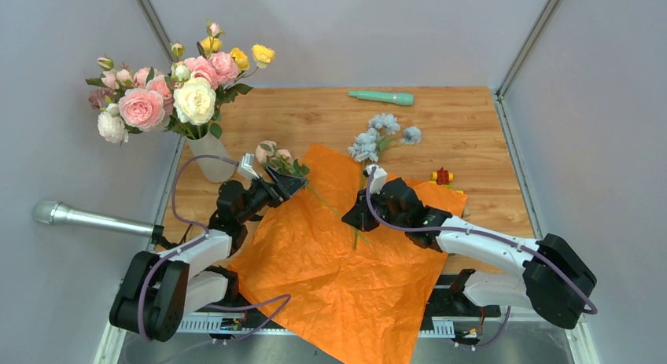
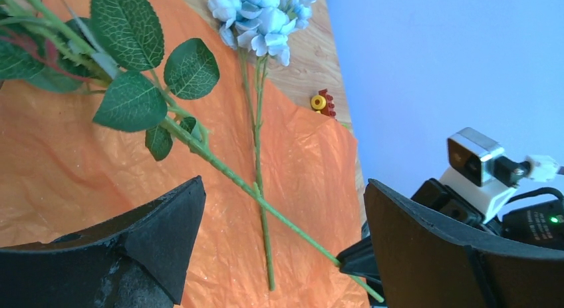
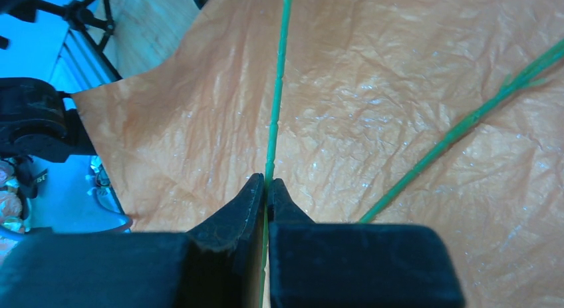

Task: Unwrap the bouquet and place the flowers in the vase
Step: Pick up the fake flower from the wrapping paper.

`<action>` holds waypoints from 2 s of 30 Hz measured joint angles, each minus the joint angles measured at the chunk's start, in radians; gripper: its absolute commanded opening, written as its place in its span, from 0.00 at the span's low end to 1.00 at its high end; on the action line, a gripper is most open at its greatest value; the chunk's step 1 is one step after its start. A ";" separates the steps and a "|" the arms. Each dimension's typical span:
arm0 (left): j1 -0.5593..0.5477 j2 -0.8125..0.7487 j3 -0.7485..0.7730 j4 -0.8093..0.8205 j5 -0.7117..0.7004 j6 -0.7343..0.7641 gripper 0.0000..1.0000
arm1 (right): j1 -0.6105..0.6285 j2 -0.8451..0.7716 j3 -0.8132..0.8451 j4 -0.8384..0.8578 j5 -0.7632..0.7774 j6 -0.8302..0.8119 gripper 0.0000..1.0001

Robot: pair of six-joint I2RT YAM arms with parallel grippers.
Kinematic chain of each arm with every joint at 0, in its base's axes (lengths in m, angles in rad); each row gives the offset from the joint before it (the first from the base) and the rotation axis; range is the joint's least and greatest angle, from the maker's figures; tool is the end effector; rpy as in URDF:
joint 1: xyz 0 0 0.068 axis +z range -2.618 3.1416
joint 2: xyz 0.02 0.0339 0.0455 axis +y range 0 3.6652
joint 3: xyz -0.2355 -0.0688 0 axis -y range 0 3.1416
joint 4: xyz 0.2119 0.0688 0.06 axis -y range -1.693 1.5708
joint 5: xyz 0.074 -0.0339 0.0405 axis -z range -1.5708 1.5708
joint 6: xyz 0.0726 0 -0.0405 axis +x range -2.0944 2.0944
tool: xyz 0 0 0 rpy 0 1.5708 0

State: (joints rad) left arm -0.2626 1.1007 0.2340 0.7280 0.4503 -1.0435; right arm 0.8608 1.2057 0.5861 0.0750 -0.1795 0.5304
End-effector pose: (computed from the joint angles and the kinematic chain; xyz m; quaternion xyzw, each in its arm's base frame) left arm 0.2180 -0.0913 0.1815 -0.1444 0.7358 -0.5225 0.4058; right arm 0.1646 0.2114 0.1839 -0.1861 0.8487 0.3733 0.3253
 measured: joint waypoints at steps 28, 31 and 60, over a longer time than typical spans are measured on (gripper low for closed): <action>-0.032 0.371 -0.046 0.267 -0.022 -0.071 0.43 | 0.009 -0.015 -0.037 0.082 -0.091 0.003 0.00; -0.032 0.377 -0.046 0.280 -0.024 -0.069 0.33 | 0.009 -0.015 -0.037 0.082 -0.092 0.002 0.00; -0.023 -0.122 0.023 -0.344 -0.202 0.268 0.87 | 0.138 0.489 0.341 -0.044 0.164 -0.347 0.53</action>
State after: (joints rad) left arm -0.2852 0.9791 0.2569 0.3840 0.2481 -0.7757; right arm 0.9985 1.6943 0.9276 0.0307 -0.0151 0.1837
